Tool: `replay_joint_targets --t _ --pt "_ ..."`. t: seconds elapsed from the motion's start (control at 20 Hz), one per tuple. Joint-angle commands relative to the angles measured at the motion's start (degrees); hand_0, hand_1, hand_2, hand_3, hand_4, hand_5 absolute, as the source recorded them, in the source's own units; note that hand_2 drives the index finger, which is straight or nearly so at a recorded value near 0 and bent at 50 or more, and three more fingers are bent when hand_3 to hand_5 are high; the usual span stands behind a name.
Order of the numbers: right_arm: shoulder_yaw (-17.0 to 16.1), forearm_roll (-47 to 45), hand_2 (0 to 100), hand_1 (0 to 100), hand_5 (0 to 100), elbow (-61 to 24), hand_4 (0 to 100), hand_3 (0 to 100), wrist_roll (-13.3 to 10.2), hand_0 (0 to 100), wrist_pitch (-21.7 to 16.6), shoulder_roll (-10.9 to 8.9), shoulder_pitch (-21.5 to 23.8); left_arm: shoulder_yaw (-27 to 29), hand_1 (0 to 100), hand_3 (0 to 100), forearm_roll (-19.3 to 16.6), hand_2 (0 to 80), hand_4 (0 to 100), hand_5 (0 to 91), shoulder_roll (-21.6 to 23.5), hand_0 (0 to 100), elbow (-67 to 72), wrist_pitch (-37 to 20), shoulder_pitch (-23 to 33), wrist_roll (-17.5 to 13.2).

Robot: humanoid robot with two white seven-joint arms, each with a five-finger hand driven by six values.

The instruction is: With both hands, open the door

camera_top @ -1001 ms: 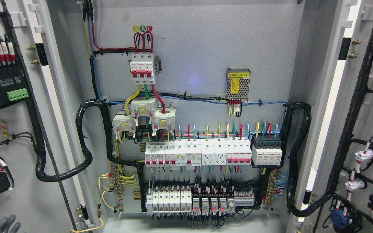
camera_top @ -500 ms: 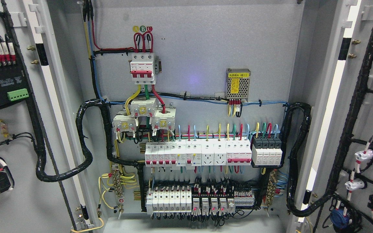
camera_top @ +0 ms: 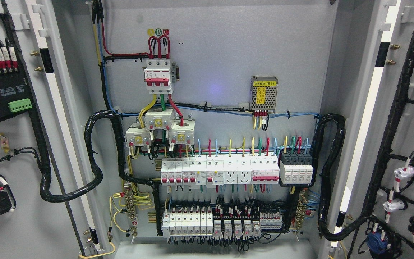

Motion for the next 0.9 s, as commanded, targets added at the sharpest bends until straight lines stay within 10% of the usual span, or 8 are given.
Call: replay_joint_targets --t 0.0,0.65,0.85 --pt "2.3 2.0 0 0 0 34.1 0 0 0.0 19 -0.1 8.71 -4.9 -3.5 0 0 -0.2 0.0 0 0.0 -4.6 0 23.0 1.4 -1.4 -2.8" --pt "2.7 8.0 0 0 0 61.7 0 0 -0.4 19 -0.4 11.79 -14.4 -5.3 0 0 -0.2 0.0 0 0.0 -7.8 0 48.9 1.5 -5.8 -3.4" --pt "2.2 7.9 0 0 0 65.5 0 0 -1.3 19 5.4 12.31 -16.0 -6.0 0 0 -0.2 0.0 0 0.0 -9.8 0 56.2 1.6 -6.9 -3.4"
